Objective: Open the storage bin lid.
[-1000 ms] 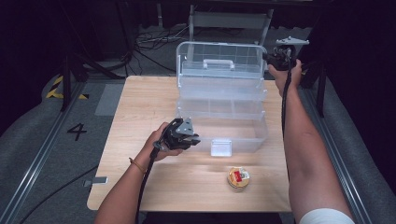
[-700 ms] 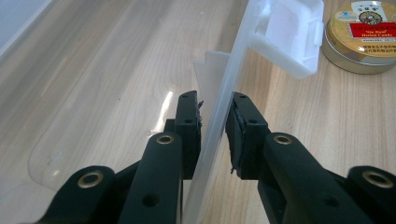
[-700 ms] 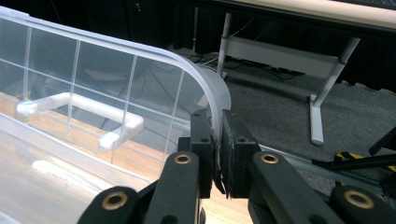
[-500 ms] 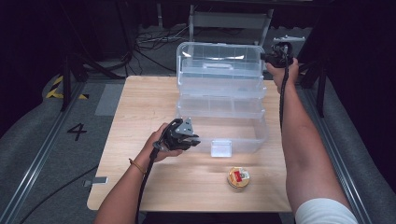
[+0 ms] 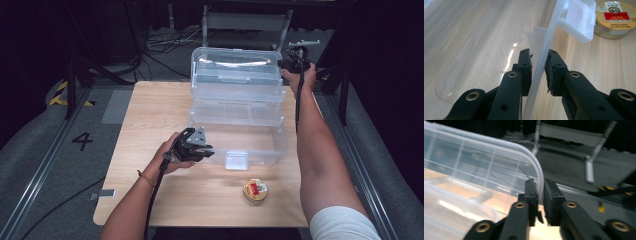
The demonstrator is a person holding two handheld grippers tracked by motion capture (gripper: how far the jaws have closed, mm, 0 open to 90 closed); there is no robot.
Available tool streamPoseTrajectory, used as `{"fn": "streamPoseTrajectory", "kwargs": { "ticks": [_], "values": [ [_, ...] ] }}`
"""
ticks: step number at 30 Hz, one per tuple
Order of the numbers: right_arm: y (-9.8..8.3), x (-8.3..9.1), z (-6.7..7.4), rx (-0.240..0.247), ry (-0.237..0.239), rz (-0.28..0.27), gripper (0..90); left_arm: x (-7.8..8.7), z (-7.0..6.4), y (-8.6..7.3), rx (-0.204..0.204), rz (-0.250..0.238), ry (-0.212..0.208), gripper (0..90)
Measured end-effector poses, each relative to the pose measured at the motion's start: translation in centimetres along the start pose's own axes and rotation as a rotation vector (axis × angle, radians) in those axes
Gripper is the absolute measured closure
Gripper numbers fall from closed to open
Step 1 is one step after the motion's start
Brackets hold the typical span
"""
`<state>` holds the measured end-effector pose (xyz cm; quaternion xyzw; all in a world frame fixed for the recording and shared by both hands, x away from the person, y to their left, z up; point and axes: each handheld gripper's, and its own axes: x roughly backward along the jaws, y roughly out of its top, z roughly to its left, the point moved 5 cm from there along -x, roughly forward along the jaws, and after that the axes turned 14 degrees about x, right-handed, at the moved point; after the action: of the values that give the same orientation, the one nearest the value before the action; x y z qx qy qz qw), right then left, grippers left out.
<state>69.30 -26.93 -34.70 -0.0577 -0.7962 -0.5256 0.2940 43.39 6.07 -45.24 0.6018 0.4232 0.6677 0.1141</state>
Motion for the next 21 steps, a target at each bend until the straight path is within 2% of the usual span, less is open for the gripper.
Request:
{"fn": "streamPoseTrajectory", "kwargs": {
  "ticks": [1, 3, 4, 5, 6, 8, 11, 19, 21],
  "values": [
    [-0.2, -0.1, -0.1, 0.000, -0.024, 0.013, 71.9, 0.0, 0.0, 0.0, 0.001, 0.000, -0.004, 76.5],
    [-1.2, -0.1, -0.2, -0.002, -0.030, 0.043, 76.1, 0.0, 0.1, 0.0, 0.002, -0.005, -0.013, 77.1],
    [-1.7, 0.0, -0.3, -0.008, -0.032, 0.050, 74.5, 0.0, 0.3, 0.0, -0.005, -0.006, 0.023, 76.6],
    [-2.1, 0.1, -0.4, -0.020, -0.033, 0.048, 70.7, 0.0, 0.3, 0.0, -0.005, -0.006, 0.023, 75.7],
    [-2.7, 0.5, -0.6, -0.031, -0.043, 0.047, 67.6, 0.0, 0.6, -0.1, 0.018, -0.015, -0.013, 77.1],
    [-3.6, 1.1, -0.8, -0.027, -0.050, 0.056, 64.5, 0.0, 0.6, 0.0, 0.008, -0.014, 0.001, 76.9],
    [-4.7, 2.2, -0.9, -0.009, -0.062, 0.067, 57.9, 0.0, 0.6, -0.1, 0.012, -0.012, -0.008, 77.0],
    [-6.0, 6.7, -0.1, 0.039, 0.002, 0.036, 47.1, 0.0, 0.6, 0.0, 0.017, -0.012, -0.004, 76.3],
    [-6.2, 7.7, 0.2, 0.065, 0.011, 0.039, 45.2, 0.0, 0.6, 0.0, 0.015, -0.011, 0.003, 76.1]
  ]
}}
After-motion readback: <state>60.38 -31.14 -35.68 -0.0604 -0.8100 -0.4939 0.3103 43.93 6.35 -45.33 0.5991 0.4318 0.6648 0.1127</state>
